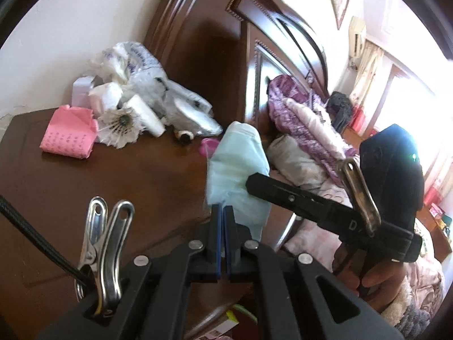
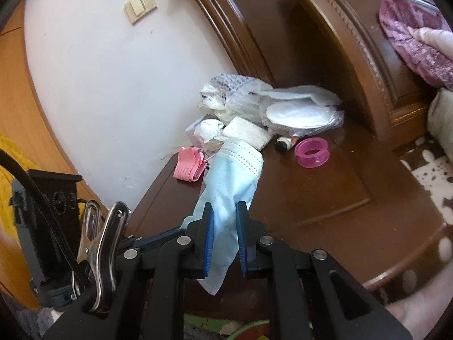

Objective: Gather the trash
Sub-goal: 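Lift the blue mask off the nightstand with both grippers, then carry the blue mask with both grippers down over the red bin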

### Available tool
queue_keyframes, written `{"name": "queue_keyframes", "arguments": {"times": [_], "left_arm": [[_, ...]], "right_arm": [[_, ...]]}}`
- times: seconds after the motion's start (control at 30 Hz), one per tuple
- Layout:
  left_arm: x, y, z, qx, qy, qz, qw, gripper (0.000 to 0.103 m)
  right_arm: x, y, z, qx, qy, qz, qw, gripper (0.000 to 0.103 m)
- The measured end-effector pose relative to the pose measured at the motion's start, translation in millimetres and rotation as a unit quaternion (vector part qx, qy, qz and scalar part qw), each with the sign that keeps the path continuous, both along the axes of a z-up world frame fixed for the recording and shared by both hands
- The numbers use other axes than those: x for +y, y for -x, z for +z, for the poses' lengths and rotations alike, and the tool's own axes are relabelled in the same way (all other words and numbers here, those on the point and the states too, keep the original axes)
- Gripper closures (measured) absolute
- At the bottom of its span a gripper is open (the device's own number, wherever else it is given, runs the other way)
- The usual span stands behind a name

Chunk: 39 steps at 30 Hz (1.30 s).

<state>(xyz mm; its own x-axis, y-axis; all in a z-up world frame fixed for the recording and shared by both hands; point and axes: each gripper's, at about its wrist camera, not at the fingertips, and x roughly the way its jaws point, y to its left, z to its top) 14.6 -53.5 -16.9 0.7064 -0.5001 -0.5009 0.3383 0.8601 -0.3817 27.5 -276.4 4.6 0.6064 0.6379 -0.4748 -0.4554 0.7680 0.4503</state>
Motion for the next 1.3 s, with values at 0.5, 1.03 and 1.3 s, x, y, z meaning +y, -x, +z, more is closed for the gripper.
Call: {"name": "queue_keyframes", "arguments": {"times": [0.5,1.03,1.3], "left_arm": [[-63.6,38.5,1.3,-0.018,-0.073,-0.064,0.9951,0.102],[-108.9,80.4,-25.6,0.001,-0.114,-0.101,0.9884,0.102],[-115.1,90.8,-52.2,0.037,-0.132,-0.112,0.9842,0.102]], "right_arm": [[-38.2,58.3,10.0,-0.018,0.005,-0.021,1.0,0.087],[-80.0,108.5,-19.6,0.029,0.018,-0.031,0.999,0.096],[-75.9,114.8,-54.2,0.084,0.041,-0.024,0.995,0.098]]}}
